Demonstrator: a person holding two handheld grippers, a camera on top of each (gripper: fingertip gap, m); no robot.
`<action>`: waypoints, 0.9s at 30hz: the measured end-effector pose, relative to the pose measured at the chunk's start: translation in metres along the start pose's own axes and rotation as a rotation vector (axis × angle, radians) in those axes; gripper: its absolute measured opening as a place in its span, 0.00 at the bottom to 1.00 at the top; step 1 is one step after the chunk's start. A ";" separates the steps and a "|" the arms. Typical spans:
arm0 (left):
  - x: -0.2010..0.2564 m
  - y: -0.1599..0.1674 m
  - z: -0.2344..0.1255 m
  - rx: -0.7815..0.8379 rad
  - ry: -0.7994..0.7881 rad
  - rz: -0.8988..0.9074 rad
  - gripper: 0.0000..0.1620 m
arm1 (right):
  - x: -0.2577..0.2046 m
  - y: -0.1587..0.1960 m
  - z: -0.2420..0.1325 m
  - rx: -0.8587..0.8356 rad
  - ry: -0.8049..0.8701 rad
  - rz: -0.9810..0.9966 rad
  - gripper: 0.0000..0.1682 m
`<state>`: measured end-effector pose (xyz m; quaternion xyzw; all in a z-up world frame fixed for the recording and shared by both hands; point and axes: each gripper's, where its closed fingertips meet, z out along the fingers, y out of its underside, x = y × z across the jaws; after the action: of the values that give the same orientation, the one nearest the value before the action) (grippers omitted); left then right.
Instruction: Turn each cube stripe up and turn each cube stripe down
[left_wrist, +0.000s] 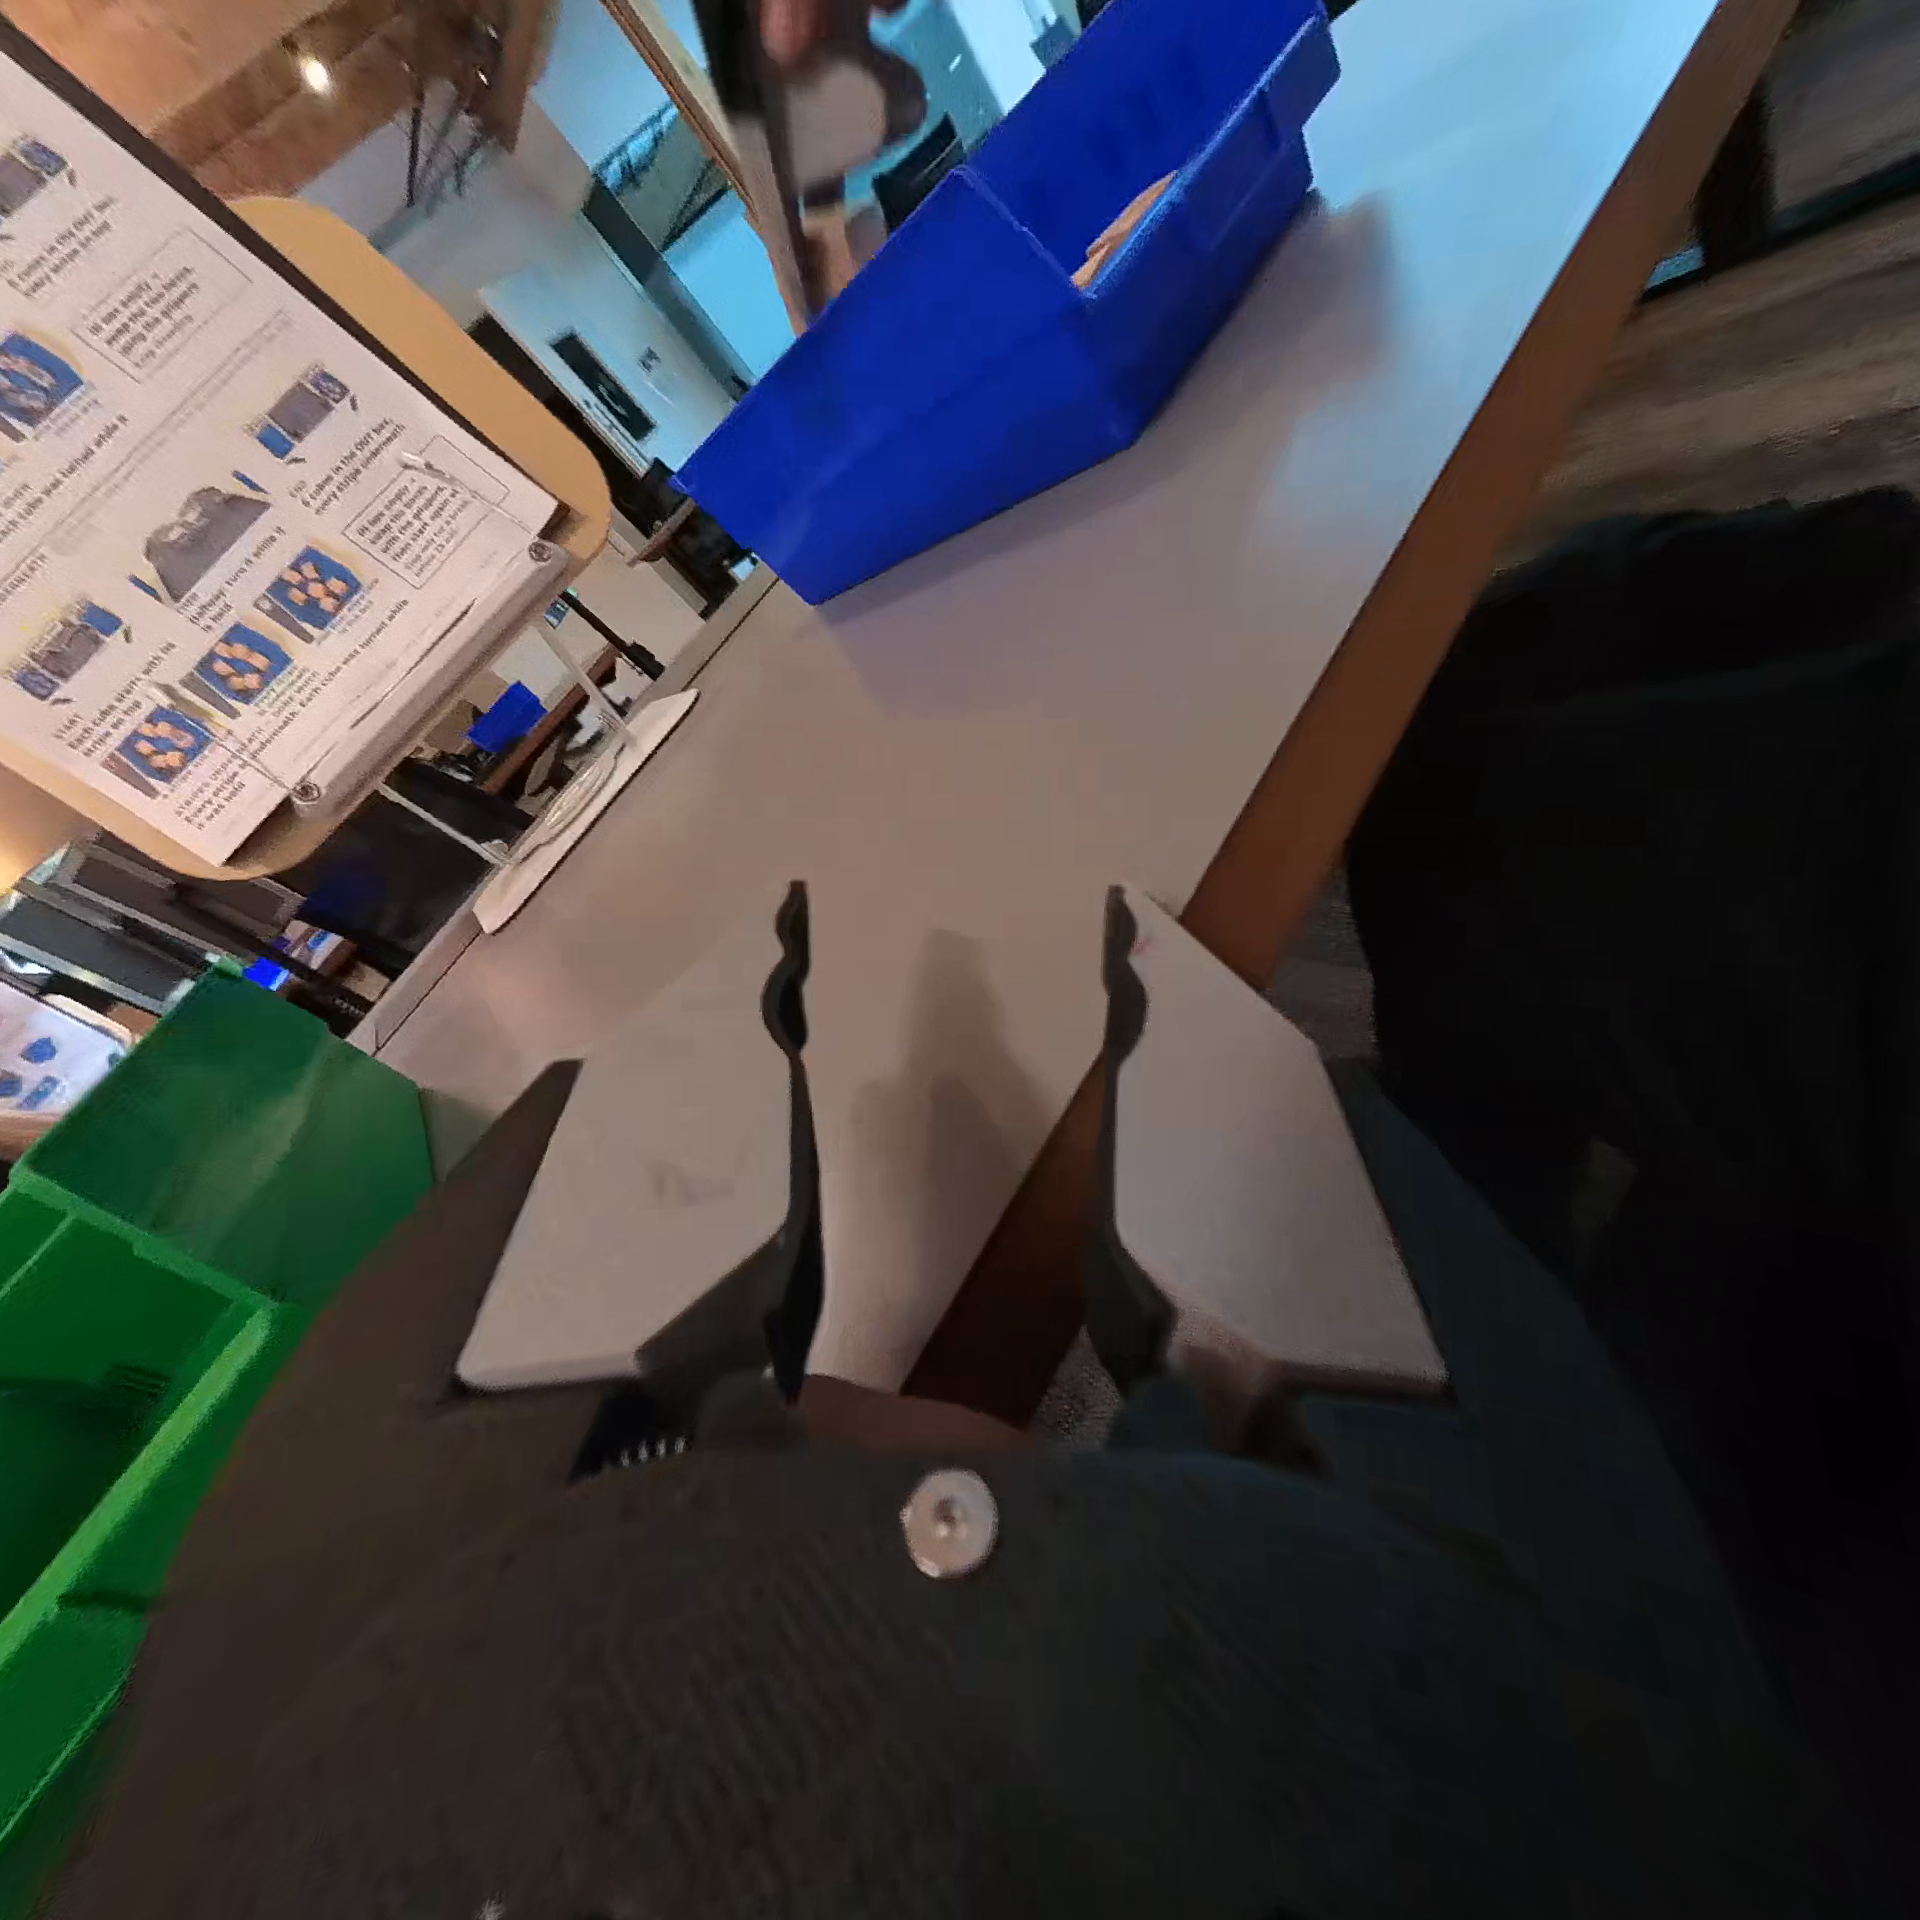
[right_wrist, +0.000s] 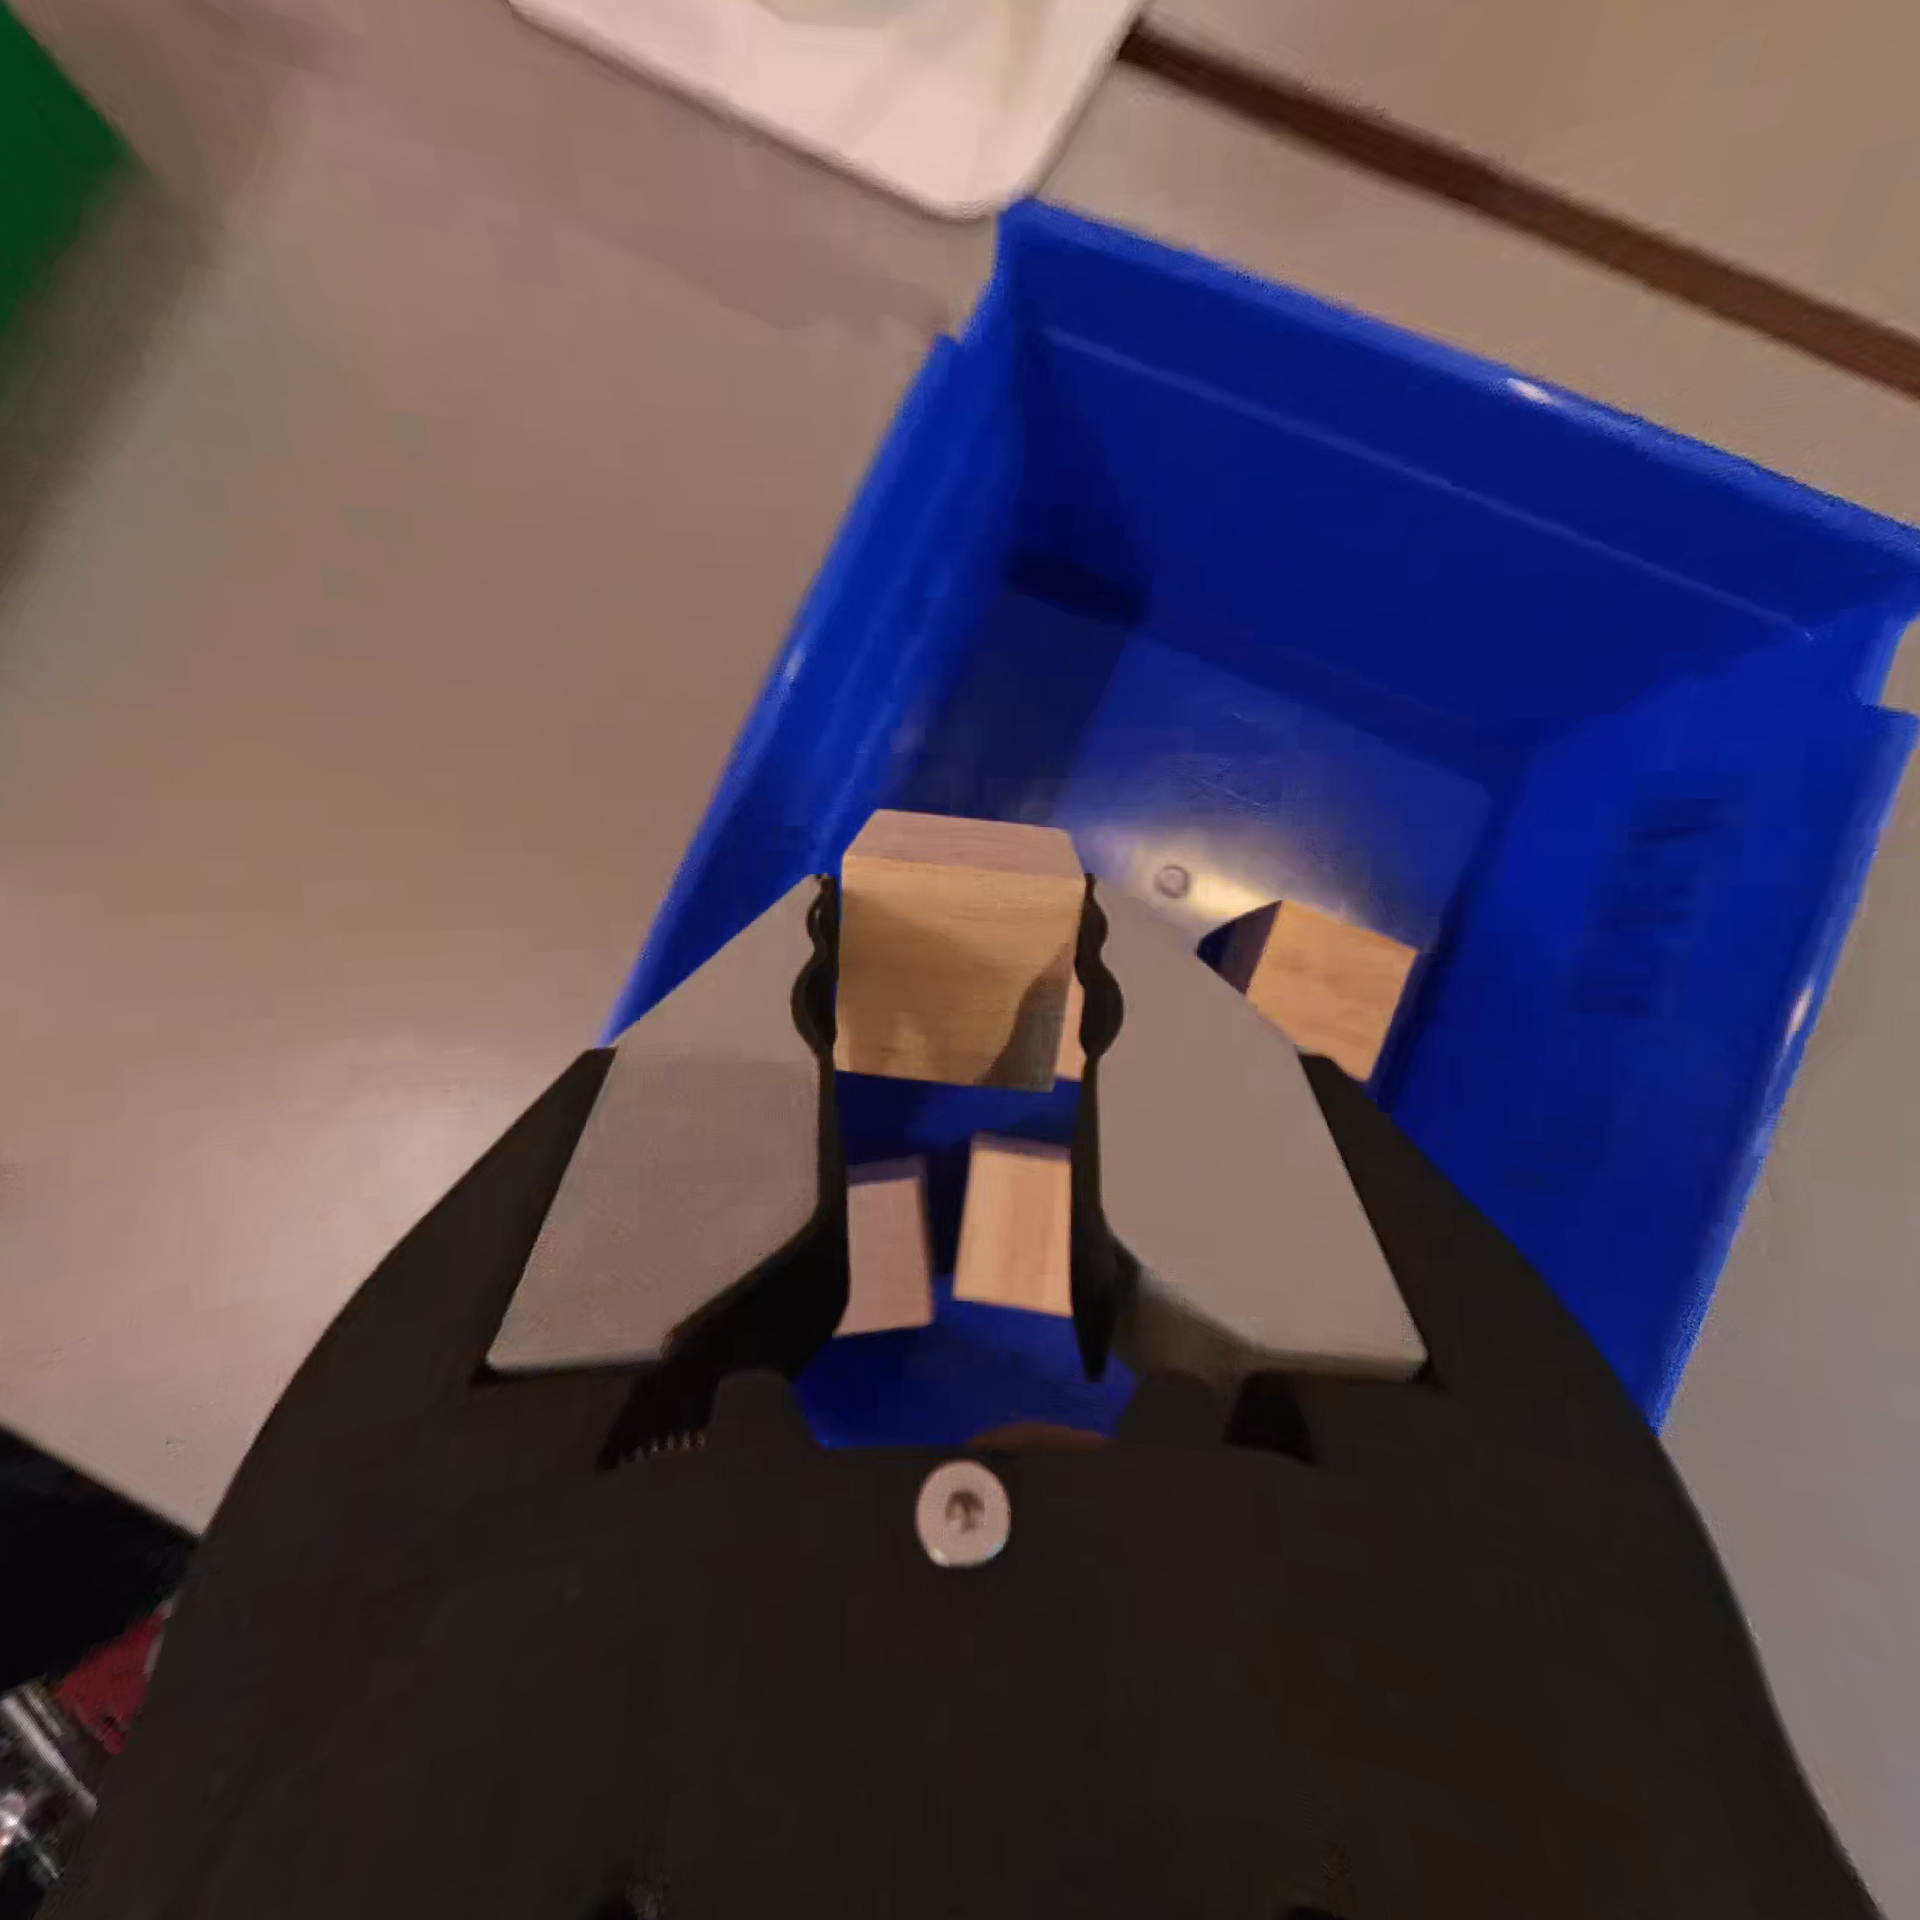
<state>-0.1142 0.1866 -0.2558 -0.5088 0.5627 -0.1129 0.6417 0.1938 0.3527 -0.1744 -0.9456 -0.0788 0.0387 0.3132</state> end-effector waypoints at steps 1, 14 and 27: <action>0.000 -0.002 0.001 -0.002 -0.001 -0.012 0.37 | 0.005 0.000 0.018 -0.079 0.026 -0.016 0.26; -0.025 -0.008 -0.010 0.007 -0.042 -0.160 0.42 | 0.008 -0.008 0.057 -0.081 0.059 0.017 0.35; -0.161 0.070 -0.017 -0.357 -0.373 -0.495 0.50 | -0.113 0.082 -0.045 0.368 -0.066 -0.099 0.50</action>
<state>-0.2134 0.3249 -0.2104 -0.7455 0.3065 -0.0700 0.5877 0.0982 0.2419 -0.1847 -0.8654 -0.1273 0.0681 0.4798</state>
